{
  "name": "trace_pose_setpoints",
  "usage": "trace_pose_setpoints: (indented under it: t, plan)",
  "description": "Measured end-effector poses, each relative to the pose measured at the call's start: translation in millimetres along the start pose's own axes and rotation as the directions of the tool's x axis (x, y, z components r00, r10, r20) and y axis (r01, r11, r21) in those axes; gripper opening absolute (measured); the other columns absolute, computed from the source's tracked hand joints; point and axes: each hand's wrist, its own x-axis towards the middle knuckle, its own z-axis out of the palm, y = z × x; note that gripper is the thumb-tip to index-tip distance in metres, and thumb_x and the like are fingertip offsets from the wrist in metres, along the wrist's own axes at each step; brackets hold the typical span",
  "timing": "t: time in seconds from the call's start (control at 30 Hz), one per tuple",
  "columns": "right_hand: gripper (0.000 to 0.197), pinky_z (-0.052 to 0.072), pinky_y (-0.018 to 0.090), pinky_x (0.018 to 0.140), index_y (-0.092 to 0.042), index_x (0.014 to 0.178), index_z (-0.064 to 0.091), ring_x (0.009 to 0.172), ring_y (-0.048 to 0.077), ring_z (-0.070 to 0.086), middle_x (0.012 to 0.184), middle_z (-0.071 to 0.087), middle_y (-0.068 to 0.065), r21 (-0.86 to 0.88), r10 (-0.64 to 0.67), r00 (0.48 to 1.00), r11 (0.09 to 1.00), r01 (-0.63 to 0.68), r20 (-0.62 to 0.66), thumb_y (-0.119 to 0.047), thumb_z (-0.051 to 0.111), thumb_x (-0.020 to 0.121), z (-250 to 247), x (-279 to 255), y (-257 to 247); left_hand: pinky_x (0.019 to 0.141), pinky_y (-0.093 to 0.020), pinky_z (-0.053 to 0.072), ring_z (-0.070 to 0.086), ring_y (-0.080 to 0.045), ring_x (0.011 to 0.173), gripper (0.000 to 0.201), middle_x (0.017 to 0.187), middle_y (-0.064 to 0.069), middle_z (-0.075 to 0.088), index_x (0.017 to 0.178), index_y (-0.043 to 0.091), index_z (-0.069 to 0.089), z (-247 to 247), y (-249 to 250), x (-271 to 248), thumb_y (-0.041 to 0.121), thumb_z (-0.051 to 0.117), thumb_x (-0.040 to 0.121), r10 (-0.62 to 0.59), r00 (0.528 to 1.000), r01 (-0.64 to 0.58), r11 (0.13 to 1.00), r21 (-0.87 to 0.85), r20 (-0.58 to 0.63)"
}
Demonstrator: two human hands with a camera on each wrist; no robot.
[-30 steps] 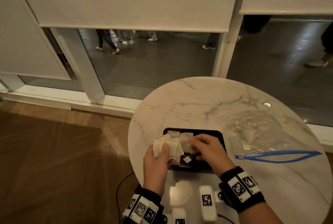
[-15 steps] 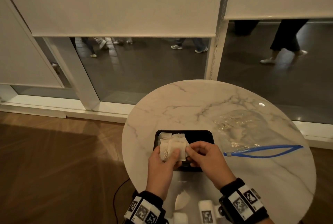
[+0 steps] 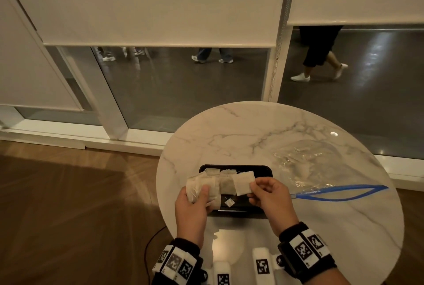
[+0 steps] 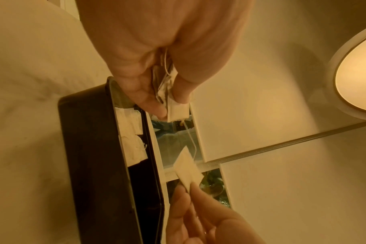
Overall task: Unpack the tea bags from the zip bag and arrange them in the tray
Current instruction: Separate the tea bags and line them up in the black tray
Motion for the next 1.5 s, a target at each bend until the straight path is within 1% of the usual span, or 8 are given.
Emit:
trace_pose_setpoints:
  t: [0.13,0.27,0.37,0.47,0.67,0.9,1.17,1.5]
  plan:
    - [0.017,0.061,0.030,0.074,-0.014,0.107,0.064,0.090,0.023,0.072,0.102,0.071,0.007,-0.099,0.025,1.000,0.995,-0.025,0.002,-0.004,0.065,0.093,5,15,14,0.073,-0.037,0.061,0.072,-0.024,0.093,0.013,0.102,-0.006,0.075,0.109,0.020,0.068,-5,-7,1,0.017,0.066,0.096,-0.007,0.999,0.009,0.999,0.032,-0.049]
    - [0.013,0.063,0.036,0.077,-0.020,0.097,0.066,0.082,0.016,0.071,0.097,0.072,0.002,-0.391,-0.010,0.999,0.920,-0.003,-0.031,-0.008,0.066,0.091,17,36,24,0.069,-0.033,0.058,0.072,-0.020,0.090,0.011,0.099,-0.002,0.075,0.106,0.022,0.068,-7,-12,5,0.019,0.067,0.096,-0.008,0.996,0.012,0.998,0.055,-0.087]
    - [0.012,0.055,0.027,0.082,-0.022,0.097,0.070,0.086,0.010,0.065,0.093,0.070,-0.006,-0.593,-0.052,0.998,0.805,0.021,-0.035,-0.014,0.067,0.088,25,50,25,0.068,-0.032,0.057,0.072,-0.019,0.090,0.009,0.098,-0.001,0.075,0.105,0.022,0.068,-9,-16,9,0.019,0.067,0.096,-0.008,0.994,0.015,0.998,0.065,-0.109]
    - [0.012,0.047,0.023,0.081,-0.021,0.098,0.073,0.089,0.011,0.060,0.097,0.069,-0.004,-0.661,-0.028,0.999,0.751,-0.009,-0.046,-0.016,0.069,0.088,34,58,26,0.073,-0.035,0.060,0.073,-0.017,0.091,0.011,0.098,0.001,0.077,0.106,0.023,0.069,-11,-18,11,0.020,0.068,0.096,0.006,0.993,0.006,0.995,0.103,-0.116]
    - [0.013,0.057,0.033,0.089,-0.018,0.092,0.076,0.096,0.019,0.066,0.096,0.072,0.000,-0.697,0.045,0.998,0.714,-0.061,-0.041,-0.010,0.067,0.087,41,67,34,0.080,-0.035,0.062,0.074,-0.009,0.088,0.014,0.100,0.003,0.077,0.109,0.022,0.068,-15,-21,10,0.019,0.068,0.096,0.021,0.994,-0.008,0.992,0.127,-0.105]
    - [0.017,0.054,0.028,0.082,-0.020,0.092,0.077,0.094,0.020,0.066,0.097,0.073,0.001,-0.703,0.049,0.994,0.704,-0.102,-0.096,-0.011,0.064,0.086,45,69,41,0.092,-0.043,0.059,0.071,-0.014,0.099,0.018,0.105,0.003,0.075,0.113,0.024,0.067,-15,-22,12,0.020,0.068,0.096,0.020,0.995,-0.003,0.987,0.162,-0.102]
    - [0.016,0.051,0.026,0.074,-0.019,0.089,0.076,0.091,0.021,0.066,0.094,0.072,0.002,-0.737,0.067,0.994,0.667,-0.107,-0.083,-0.011,0.062,0.087,48,69,40,0.093,-0.046,0.059,0.071,-0.015,0.099,0.015,0.105,0.002,0.075,0.109,0.025,0.066,-13,-22,13,0.019,0.068,0.096,0.018,0.995,-0.002,0.987,0.161,-0.098]
    - [0.018,0.046,0.024,0.074,-0.019,0.103,0.072,0.090,0.015,0.062,0.101,0.069,-0.002,-0.681,0.009,0.995,0.729,-0.072,-0.096,-0.015,0.068,0.086,45,67,33,0.085,-0.039,0.061,0.073,-0.013,0.093,0.012,0.102,0.002,0.076,0.106,0.028,0.067,-16,-18,11,0.020,0.065,0.097,0.007,0.997,0.001,0.993,0.116,-0.072]
